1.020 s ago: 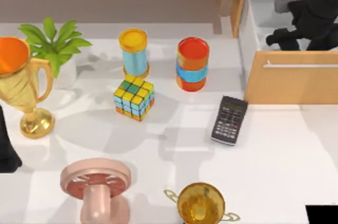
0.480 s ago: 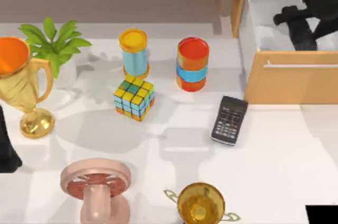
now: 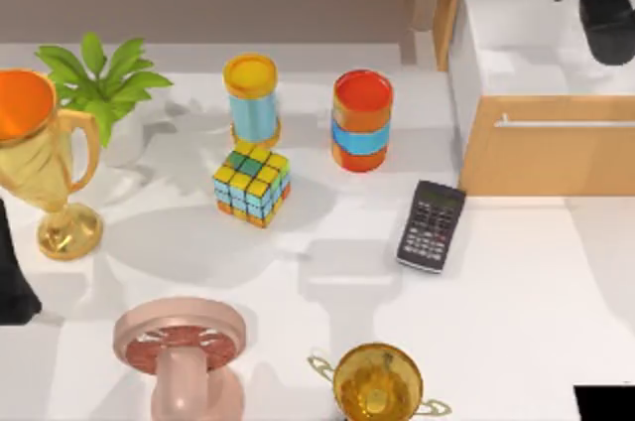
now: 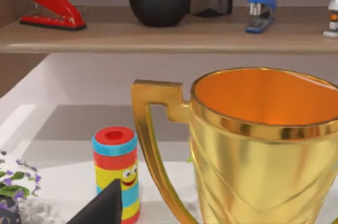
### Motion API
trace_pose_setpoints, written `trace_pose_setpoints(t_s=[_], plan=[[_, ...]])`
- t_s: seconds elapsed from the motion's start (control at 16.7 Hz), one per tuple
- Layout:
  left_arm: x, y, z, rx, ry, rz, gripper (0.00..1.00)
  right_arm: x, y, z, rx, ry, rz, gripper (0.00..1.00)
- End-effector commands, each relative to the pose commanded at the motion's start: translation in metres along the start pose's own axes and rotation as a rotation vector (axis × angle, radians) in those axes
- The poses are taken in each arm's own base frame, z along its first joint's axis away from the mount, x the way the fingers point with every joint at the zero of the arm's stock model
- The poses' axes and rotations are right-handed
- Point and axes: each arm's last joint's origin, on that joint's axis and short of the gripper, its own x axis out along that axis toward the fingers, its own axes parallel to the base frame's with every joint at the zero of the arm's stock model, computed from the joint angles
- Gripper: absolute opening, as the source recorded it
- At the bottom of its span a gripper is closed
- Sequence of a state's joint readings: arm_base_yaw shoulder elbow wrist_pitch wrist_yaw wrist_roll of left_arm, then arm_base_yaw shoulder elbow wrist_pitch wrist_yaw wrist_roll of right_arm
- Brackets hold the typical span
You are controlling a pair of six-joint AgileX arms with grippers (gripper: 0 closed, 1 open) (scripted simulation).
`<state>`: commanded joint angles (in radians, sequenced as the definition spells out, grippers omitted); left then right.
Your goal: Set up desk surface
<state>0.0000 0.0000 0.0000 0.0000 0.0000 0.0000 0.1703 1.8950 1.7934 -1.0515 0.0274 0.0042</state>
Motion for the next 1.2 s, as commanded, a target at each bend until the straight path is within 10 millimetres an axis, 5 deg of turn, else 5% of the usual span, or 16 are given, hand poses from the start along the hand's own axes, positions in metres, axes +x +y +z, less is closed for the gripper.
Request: trace_pose_setpoints(t_s=[0.42,0.9,1.2], plan=[[0.000,0.000,0.000,0.000,0.000,0.000,1.00,-0.032,0.019,-0.089,0.058,0.038,0.013,0.00],[0.000,0.000,0.000,0.000,0.000,0.000,1.00,-0.010,0.028,-0.213,0.114,0.195,0.007,0.00],[0.000,0.000,0.000,0.000,0.000,0.000,1.00,0.010,0.027,-0.274,0.139,0.277,-0.008,0.00]])
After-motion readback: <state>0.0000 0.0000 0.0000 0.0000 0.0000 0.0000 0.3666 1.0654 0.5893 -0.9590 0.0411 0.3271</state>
